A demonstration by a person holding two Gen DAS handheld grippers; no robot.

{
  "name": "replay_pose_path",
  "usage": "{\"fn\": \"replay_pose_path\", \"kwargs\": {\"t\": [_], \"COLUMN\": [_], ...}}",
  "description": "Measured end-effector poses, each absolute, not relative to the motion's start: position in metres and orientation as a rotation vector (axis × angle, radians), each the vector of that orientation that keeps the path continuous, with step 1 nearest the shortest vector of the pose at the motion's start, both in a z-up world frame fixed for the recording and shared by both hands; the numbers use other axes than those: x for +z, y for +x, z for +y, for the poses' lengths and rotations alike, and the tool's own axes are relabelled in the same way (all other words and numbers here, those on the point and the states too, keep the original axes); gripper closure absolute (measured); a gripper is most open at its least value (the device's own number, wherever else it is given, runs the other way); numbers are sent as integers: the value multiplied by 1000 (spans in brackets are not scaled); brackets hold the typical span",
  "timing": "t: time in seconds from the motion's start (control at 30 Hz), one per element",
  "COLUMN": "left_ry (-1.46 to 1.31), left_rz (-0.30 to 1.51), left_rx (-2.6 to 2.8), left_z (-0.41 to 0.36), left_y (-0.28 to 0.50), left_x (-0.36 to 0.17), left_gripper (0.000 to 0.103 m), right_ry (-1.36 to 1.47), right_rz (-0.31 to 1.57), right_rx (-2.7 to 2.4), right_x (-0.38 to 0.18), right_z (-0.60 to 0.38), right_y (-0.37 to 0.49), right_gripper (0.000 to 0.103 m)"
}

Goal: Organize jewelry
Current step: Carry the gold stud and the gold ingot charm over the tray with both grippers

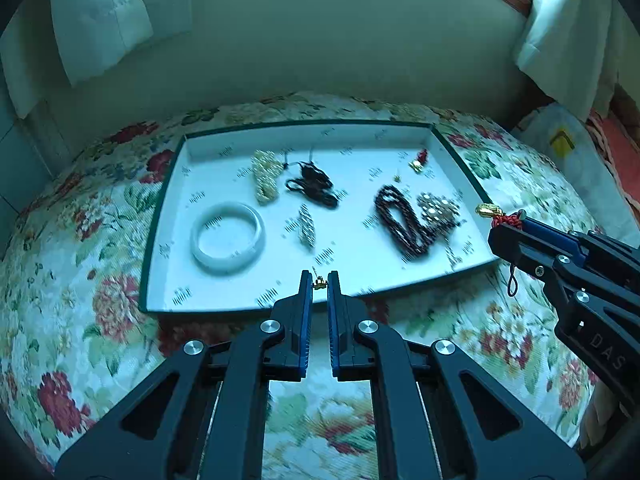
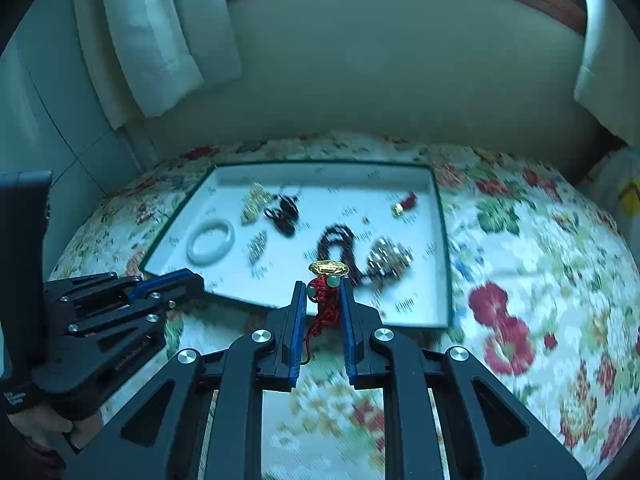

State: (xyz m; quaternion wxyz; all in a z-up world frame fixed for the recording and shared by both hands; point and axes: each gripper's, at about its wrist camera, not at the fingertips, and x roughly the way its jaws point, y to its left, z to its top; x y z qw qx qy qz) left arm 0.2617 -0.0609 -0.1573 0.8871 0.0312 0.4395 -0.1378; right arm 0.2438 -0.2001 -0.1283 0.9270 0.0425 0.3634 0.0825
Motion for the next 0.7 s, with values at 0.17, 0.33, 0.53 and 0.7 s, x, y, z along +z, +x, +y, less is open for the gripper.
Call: {"fn": "replay_pose_path", "kwargs": {"t": [0.17, 0.33, 0.53, 0.7], "left_ry": [66, 67, 73, 77], "left_rz": [901, 912, 917, 934], "left_rx": [-261, -242, -229, -223], "left_z": [-54, -50, -49, -48], "left_y": [284, 303, 317, 323], "left_x": [-159, -168, -179, -190], "left_gripper": [96, 96, 96, 96], "right_ry": [81, 80, 76, 69], "right_rz": [743, 758, 795, 824], "right_rx": [196, 207, 211, 204], "right_x": [-130, -140, -158, -171], "right_z": [-183, -174, -167, -165], "right_y": [272, 294, 312, 321], "right_gripper": [86, 86, 86, 86]}}
